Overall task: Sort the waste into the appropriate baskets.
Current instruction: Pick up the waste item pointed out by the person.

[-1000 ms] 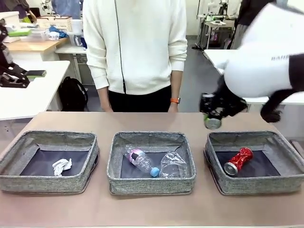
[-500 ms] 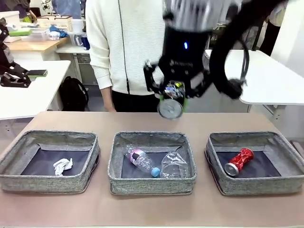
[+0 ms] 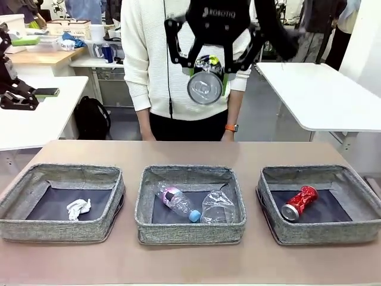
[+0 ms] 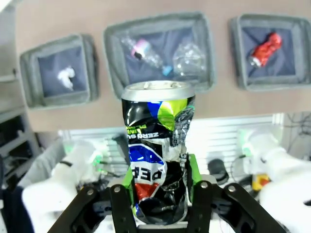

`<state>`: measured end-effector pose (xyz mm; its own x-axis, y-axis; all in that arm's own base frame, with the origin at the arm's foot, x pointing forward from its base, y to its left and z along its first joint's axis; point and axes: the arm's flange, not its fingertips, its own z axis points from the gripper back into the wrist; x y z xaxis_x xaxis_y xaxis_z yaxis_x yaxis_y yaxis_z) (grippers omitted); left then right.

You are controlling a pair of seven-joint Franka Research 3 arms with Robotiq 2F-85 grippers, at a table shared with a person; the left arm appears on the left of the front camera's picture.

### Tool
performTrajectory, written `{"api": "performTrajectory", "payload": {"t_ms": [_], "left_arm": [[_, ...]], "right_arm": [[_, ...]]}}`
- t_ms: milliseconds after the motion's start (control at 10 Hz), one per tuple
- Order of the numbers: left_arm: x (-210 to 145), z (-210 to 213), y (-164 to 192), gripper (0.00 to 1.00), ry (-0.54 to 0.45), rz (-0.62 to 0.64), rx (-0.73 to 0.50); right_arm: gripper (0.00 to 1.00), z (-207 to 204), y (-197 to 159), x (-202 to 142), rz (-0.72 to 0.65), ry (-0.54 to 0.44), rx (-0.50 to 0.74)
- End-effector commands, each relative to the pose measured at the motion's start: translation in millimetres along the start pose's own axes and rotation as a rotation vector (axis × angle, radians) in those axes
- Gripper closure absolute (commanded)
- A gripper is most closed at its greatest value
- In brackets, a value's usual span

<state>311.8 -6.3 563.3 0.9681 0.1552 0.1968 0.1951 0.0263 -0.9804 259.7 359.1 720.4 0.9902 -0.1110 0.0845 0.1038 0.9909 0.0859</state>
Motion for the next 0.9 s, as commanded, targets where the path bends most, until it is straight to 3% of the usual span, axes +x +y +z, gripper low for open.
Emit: {"api": "performTrajectory", "payload": {"t_ms": [0,800], "left_arm": [[0,1,-3,0.0,0.002,-0.013,-0.022],[0,1,-3,0.0,0.002,-0.013,-0.022]], "right_arm": [[0.56,15,4,9,0.024,0.029,-0.013],[0.56,17,1,16,0.008,0.047,0.005]]}}
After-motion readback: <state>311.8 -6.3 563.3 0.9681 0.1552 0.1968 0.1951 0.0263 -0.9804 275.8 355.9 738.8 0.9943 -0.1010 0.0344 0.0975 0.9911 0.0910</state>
